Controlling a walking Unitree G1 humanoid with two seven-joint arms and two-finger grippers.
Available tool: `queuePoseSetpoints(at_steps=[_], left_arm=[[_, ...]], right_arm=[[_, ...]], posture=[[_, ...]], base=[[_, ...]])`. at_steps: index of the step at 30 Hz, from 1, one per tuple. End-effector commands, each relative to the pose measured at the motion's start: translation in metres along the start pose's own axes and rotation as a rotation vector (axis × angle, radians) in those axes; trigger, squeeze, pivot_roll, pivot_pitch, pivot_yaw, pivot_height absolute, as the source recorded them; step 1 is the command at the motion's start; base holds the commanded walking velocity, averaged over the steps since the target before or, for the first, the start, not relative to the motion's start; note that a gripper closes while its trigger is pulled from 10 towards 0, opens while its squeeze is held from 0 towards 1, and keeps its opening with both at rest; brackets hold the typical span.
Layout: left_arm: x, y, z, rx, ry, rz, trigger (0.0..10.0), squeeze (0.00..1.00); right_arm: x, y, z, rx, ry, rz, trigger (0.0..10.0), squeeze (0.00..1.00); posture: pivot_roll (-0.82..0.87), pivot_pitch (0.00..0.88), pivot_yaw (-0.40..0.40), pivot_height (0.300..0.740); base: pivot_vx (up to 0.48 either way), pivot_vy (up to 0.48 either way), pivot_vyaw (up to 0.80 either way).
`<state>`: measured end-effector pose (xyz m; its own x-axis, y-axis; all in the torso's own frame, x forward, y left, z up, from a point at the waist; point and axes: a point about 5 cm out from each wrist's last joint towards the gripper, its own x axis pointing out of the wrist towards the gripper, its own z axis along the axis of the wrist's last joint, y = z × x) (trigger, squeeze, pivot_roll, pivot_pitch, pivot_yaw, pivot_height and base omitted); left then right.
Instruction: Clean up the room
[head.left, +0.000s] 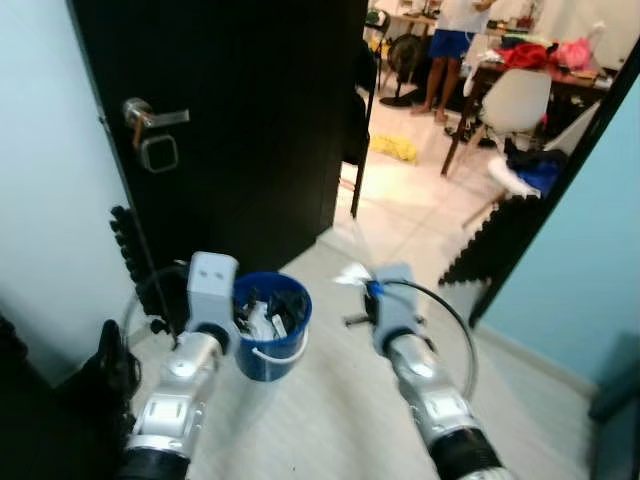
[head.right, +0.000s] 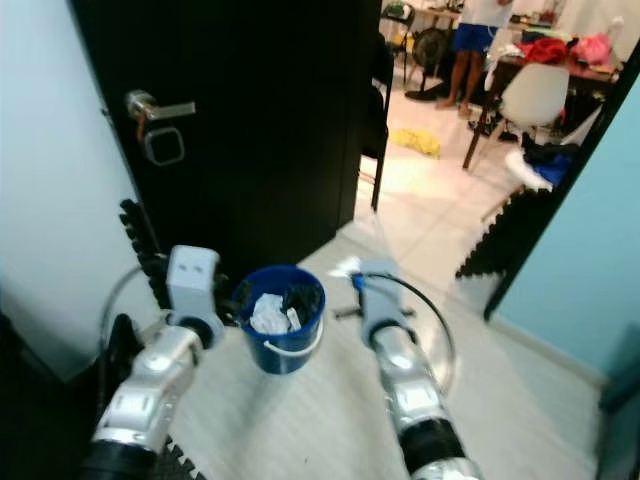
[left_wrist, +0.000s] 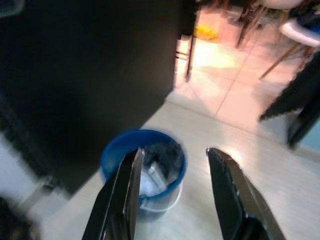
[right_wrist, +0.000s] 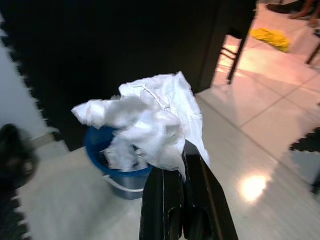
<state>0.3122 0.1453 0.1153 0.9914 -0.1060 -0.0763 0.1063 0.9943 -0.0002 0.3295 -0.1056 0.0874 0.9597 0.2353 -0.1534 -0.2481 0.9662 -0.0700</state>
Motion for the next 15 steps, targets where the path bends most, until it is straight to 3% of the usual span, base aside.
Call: queuePoseSetpoints(at_steps=[1,15], left_arm=[[-0.0007,-0.0060,-0.0021,-0.011,0.006,-0.016,10.0,0.00],[-0.0013,-0.0073,-0.0024,-0.014,0.004,-0.017,10.0,0.00]], right_arm=[[-0.0035,-0.0107,-0.0069,0.007,0.020,-0.034,10.0,0.00],[-0.0017,-0.0096,-0.0047,0.005,0.012,-0.027,10.0,0.00]], posture=[[0.06,0.000,-0.057,0.740],[0.06,0.000,-0.065,0.740]], base=[[0.368,0.000,0.00],[0.366,0.000,0.00]])
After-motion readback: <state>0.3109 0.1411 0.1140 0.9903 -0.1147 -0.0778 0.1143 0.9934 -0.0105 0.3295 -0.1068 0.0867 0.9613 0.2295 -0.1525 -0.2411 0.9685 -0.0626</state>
